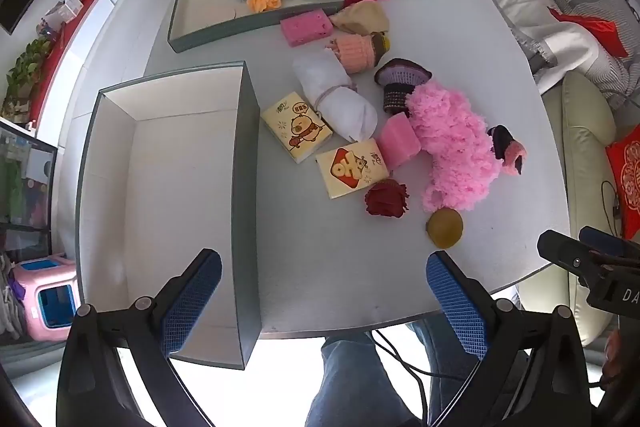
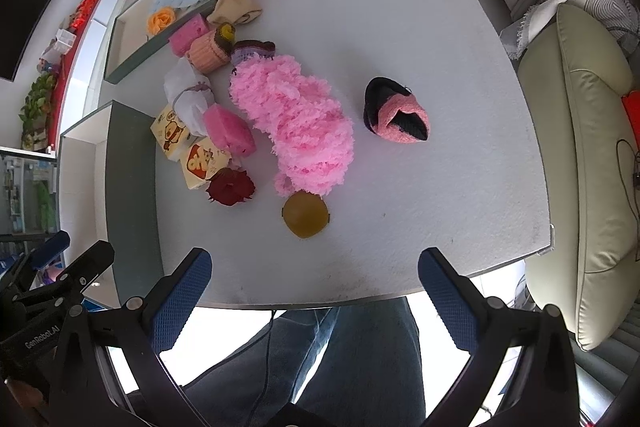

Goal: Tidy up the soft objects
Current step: 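Move both tools toward the pink-and-black knit hat and red flower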

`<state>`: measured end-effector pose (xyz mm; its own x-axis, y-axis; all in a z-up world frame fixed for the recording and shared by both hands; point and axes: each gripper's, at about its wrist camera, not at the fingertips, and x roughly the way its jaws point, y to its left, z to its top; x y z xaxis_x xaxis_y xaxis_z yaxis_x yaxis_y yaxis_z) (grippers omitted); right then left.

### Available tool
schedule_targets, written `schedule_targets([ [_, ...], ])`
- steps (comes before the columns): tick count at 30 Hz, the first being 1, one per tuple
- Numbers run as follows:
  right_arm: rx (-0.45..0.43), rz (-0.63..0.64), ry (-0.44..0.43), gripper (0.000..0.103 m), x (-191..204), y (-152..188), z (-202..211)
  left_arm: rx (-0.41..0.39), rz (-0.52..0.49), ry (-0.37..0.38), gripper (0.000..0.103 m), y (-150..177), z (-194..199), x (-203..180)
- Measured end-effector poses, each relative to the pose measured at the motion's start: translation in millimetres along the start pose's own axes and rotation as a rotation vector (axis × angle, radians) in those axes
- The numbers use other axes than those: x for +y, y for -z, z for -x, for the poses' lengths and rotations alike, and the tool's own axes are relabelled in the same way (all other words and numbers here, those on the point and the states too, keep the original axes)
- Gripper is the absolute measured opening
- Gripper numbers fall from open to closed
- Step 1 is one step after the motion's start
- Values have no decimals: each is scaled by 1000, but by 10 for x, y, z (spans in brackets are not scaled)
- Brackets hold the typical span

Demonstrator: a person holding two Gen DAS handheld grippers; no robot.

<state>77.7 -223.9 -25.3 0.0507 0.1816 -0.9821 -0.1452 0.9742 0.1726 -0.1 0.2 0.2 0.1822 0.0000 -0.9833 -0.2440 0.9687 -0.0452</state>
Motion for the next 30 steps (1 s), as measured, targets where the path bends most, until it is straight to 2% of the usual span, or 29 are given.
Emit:
schedule_targets([
  [13, 1, -1, 13, 103, 8, 70, 39, 10, 1, -4, 103, 27, 37, 3],
  [19, 14, -3, 20, 103, -24, 38, 35, 18, 44, 8, 103, 6, -42, -8],
  [23, 27, 11, 25, 103, -48, -32, 17, 44, 82, 11, 103, -27, -133, -31],
  [30, 77, 42, 30, 103, -243, -210, -91, 138, 125, 10, 103, -98, -429, -243],
])
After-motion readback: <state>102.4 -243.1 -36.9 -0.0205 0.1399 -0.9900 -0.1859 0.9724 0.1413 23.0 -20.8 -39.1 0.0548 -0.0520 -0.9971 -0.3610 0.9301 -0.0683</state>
